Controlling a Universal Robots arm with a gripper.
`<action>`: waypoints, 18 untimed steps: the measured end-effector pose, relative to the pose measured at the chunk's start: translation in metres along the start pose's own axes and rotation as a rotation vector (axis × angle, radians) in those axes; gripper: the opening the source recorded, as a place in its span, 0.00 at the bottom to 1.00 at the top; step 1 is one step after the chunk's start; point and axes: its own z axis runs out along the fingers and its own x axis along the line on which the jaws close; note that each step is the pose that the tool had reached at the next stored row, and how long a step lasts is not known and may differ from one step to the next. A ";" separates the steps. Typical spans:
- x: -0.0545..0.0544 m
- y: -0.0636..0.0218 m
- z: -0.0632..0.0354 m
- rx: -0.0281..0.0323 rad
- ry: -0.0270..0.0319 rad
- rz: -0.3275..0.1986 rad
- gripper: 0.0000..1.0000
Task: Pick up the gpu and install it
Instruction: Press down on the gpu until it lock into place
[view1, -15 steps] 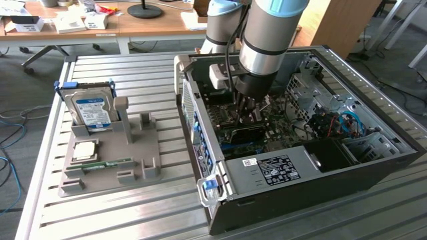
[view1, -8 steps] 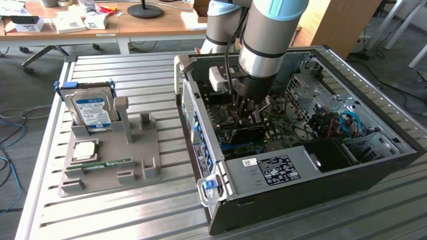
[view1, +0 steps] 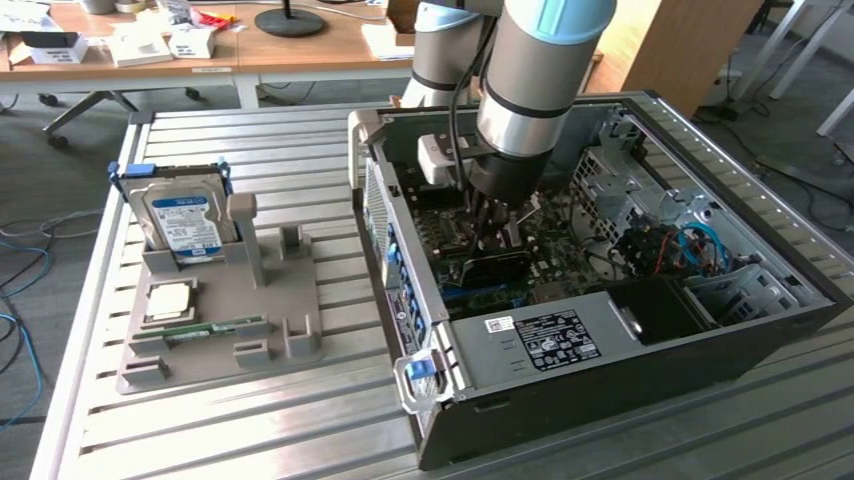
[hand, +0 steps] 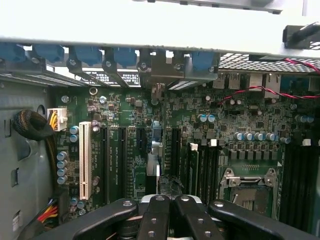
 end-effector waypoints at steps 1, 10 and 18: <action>0.000 0.0000 0.0000 0.0000 0.0000 0.000 0.11; 0.000 0.0000 0.0010 0.0000 0.0001 0.000 0.11; 0.000 0.0000 0.0019 0.0001 -0.0002 0.000 0.11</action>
